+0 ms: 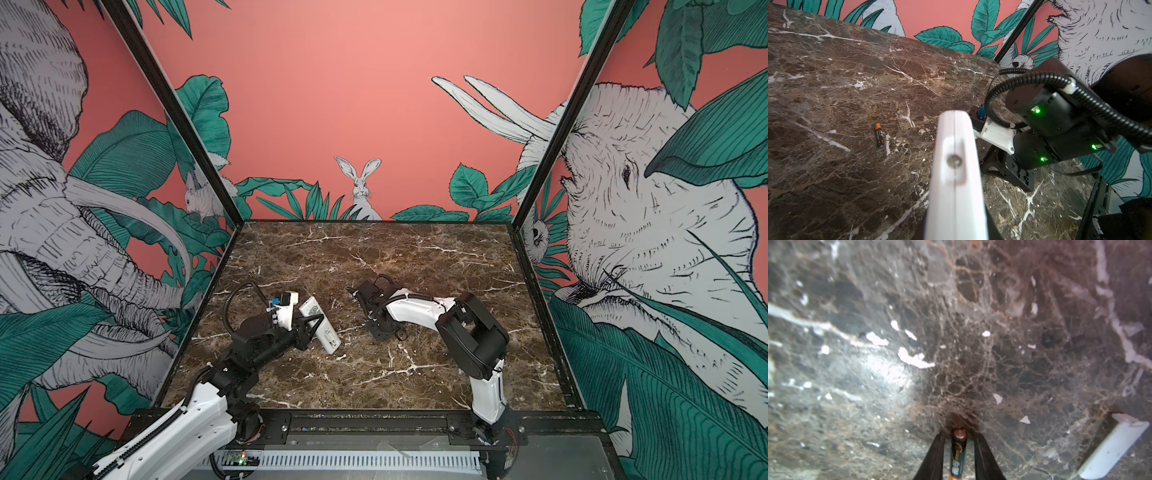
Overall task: Load the batteries into the remote control
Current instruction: 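Close the right gripper on the battery and lift it, then carry the battery with the right gripper toward the remote in the left gripper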
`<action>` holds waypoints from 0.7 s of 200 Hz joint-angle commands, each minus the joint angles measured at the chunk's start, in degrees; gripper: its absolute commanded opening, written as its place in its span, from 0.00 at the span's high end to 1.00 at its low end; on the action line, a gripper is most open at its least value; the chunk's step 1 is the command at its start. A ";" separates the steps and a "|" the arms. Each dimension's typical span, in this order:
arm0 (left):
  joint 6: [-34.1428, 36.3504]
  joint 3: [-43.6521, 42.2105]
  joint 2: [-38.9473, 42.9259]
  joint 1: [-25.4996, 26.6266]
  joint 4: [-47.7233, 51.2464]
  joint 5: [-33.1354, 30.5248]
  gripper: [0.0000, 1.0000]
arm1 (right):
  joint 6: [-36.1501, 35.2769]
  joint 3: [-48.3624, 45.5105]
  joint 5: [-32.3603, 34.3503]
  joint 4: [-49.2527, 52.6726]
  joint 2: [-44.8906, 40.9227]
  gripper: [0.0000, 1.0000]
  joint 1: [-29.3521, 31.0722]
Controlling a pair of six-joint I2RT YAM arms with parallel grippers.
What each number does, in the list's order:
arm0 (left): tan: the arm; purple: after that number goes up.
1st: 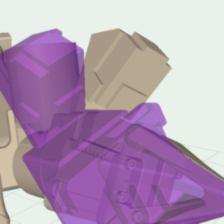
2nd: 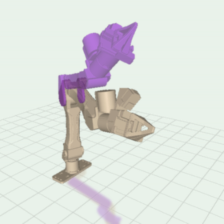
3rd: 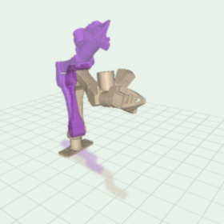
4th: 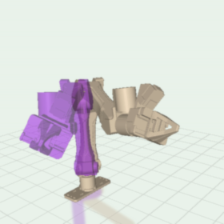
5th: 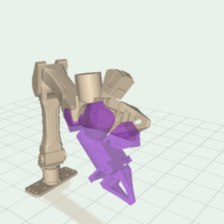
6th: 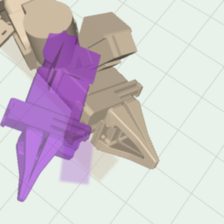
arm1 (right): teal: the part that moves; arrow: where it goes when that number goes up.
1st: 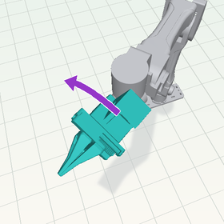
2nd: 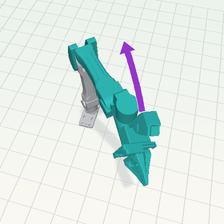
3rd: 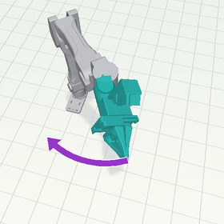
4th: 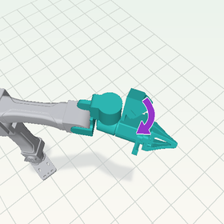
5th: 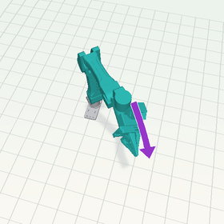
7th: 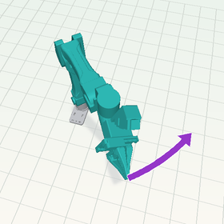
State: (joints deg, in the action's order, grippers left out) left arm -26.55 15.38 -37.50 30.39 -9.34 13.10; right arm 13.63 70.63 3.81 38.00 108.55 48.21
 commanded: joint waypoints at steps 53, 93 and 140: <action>-0.09 2.03 -1.18 -0.13 -3.17 0.87 1.00 | -1.47 -7.89 -0.34 2.82 -2.98 0.74 -0.83; 0.26 1.84 -0.81 -0.17 -2.52 0.87 1.00 | -1.31 -8.40 -0.62 1.33 -3.22 0.82 -0.83; 0.15 1.50 -1.33 -0.23 -2.58 0.93 1.00 | -2.25 -7.45 -0.75 0.82 -2.65 0.90 -0.83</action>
State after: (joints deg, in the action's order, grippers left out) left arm -26.52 15.73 -38.94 30.39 -9.80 13.15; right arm 12.32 64.51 2.50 36.03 104.07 47.68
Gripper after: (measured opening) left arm 0.217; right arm 0.123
